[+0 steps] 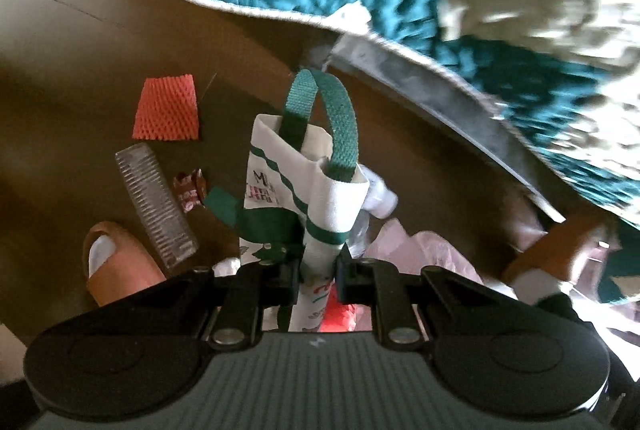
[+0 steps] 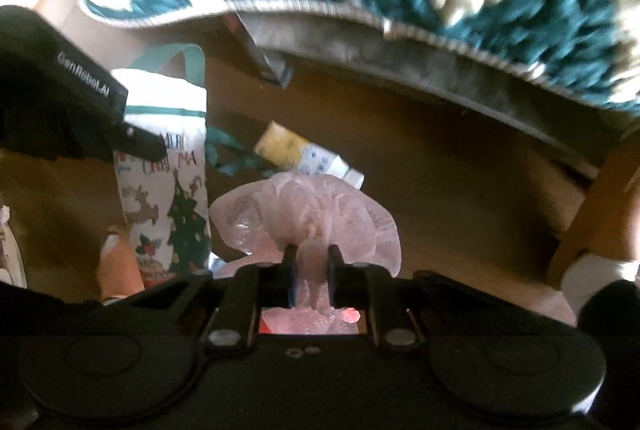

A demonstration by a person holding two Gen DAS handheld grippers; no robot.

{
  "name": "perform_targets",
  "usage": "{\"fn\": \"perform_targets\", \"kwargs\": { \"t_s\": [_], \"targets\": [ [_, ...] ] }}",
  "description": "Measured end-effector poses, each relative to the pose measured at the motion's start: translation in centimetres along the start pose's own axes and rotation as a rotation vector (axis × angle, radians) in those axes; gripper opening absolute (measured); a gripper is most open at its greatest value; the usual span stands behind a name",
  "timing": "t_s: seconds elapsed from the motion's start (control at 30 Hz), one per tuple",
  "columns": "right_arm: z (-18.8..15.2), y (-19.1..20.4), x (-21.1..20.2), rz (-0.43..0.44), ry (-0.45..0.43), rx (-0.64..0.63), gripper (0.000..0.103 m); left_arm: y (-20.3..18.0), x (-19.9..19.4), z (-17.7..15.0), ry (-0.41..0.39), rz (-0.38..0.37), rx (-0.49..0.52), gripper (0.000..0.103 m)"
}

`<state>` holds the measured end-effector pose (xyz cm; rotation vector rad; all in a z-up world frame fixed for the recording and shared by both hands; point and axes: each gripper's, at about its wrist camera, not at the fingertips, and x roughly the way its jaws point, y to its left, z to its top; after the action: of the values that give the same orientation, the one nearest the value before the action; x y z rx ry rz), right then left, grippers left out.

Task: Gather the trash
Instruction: 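Grasp paper bag handle with left tool while right tool grasps pink bag, lift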

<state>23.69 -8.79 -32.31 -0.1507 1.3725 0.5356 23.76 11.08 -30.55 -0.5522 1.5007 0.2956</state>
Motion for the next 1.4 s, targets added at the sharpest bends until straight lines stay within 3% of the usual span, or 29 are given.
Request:
{"fn": "perform_targets", "kwargs": {
  "t_s": [0.37,0.73,0.97,1.2,1.4],
  "targets": [
    [-3.4,0.9,-11.9,0.003,-0.22,0.039,0.011,-0.3,-11.5,-6.2,-0.193,-0.117,0.089,0.016],
    [-4.5,2.1,-25.6,0.007,-0.509,0.014,0.01,-2.4,-24.2,-10.1,-0.454,-0.252,0.196,0.016],
    [-4.3,3.4,-34.4,-0.061,-0.718,-0.072,0.01,-5.1,-32.4,-11.2,-0.614,-0.314,0.27,0.016],
    [-1.8,3.9,-42.5,-0.153,-0.922,-0.133,0.009,-8.7,-39.9,-11.1,-0.767,-0.339,0.356,0.016],
    [1.1,3.4,-46.9,-0.19,-1.029,-0.134,0.008,-12.5,-45.1,-9.1,-0.839,-0.363,0.384,0.016]
  ]
}}
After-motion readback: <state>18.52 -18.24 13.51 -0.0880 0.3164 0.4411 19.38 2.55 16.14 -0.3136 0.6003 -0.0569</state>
